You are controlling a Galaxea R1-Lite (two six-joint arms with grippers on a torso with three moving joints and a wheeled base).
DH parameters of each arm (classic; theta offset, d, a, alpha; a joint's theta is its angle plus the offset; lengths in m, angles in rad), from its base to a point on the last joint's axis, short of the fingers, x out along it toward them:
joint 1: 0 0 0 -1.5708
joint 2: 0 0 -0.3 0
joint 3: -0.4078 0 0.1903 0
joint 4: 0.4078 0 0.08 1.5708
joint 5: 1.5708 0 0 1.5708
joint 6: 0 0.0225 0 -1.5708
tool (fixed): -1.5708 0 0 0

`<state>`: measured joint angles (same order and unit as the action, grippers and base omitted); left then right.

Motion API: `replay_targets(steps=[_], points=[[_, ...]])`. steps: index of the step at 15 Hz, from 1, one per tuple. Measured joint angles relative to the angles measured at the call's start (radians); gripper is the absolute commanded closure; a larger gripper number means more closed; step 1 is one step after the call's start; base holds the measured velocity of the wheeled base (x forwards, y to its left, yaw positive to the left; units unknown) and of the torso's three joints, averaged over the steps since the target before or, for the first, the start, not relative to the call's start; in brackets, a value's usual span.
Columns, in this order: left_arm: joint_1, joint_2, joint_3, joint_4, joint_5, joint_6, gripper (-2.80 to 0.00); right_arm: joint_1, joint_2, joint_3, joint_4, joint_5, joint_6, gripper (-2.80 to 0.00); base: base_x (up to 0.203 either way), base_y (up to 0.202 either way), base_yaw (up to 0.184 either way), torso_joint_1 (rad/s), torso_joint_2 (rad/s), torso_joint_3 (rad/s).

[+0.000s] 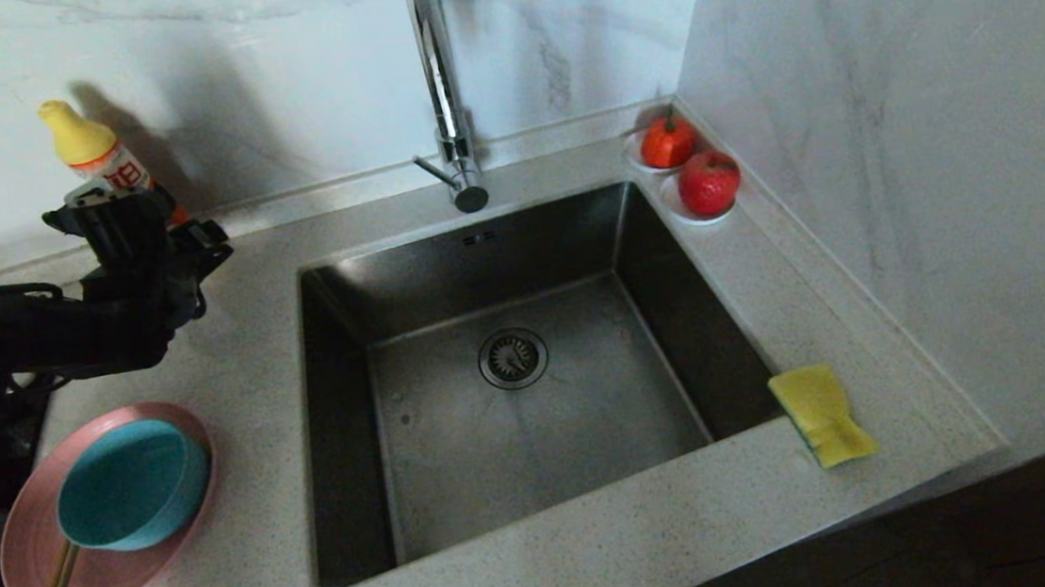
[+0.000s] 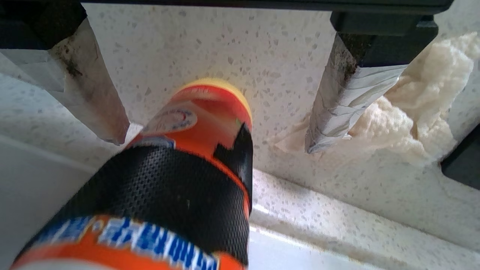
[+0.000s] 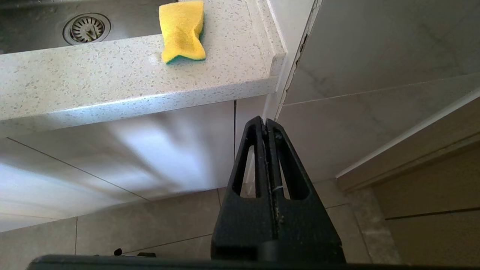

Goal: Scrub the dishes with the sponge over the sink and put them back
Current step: Grab the dish soap

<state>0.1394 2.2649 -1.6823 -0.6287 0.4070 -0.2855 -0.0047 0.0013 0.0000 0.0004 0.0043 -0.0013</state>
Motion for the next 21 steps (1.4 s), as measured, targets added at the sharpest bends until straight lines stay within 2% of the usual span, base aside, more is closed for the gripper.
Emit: replay_targets(steps=[8, 9, 21], points=[[-0.002, 0.039, -0.062, 0.001, 0.000, 0.027, -2.80, 0.000, 0.000, 0.000, 0.000, 0.000, 0.000, 0.00, 0.000, 0.000, 0.000, 0.000, 0.00, 0.000], [-0.002, 0.043, -0.069, 0.001, 0.000, 0.029, 0.00, 0.000, 0.000, 0.000, 0.000, 0.000, 0.000, 0.00, 0.000, 0.000, 0.000, 0.000, 0.00, 0.000], [0.000, 0.110, -0.208, 0.007, 0.006, 0.063, 0.00, 0.000, 0.000, 0.000, 0.000, 0.000, 0.000, 0.00, 0.000, 0.000, 0.000, 0.000, 0.00, 0.000]])
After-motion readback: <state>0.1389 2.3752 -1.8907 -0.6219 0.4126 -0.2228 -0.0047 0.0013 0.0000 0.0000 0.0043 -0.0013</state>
